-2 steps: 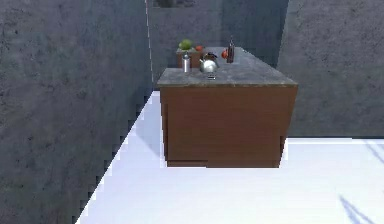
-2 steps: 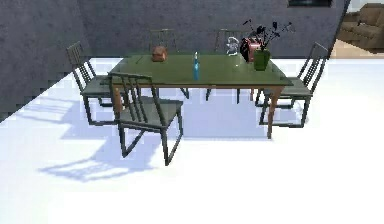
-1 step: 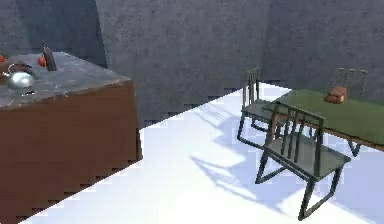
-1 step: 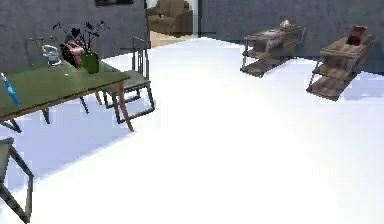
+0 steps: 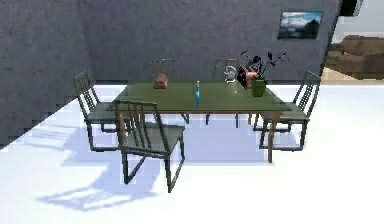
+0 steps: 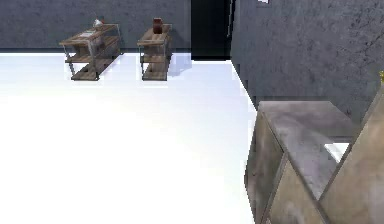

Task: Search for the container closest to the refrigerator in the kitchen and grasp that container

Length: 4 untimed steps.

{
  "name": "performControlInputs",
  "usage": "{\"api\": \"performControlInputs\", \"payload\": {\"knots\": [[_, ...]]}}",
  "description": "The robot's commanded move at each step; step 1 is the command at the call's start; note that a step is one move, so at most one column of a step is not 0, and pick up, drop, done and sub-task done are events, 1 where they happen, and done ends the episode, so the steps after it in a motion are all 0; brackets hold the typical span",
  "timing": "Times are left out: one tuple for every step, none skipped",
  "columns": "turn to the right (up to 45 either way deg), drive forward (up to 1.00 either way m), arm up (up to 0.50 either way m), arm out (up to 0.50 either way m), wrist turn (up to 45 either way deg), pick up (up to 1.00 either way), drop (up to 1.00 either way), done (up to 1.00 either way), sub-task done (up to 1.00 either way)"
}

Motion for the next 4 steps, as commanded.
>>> {"api": "performControlInputs", "payload": {"knots": [[0.0, 0.2, 0.0, 0.0, 0.0, 0.0, 0.0, 0.0, 0.0], [-45.0, 0.0, 0.0, 0.0, 0.0, 0.0, 0.0, 0.0, 0.0], [-39.0, 0.0, 0.0, 0.0, 0.0, 0.0, 0.0, 0.0, 0.0], [0.0, 0.65, 0.0, 0.0, 0.0, 0.0, 0.0, 0.0, 0.0]]}}
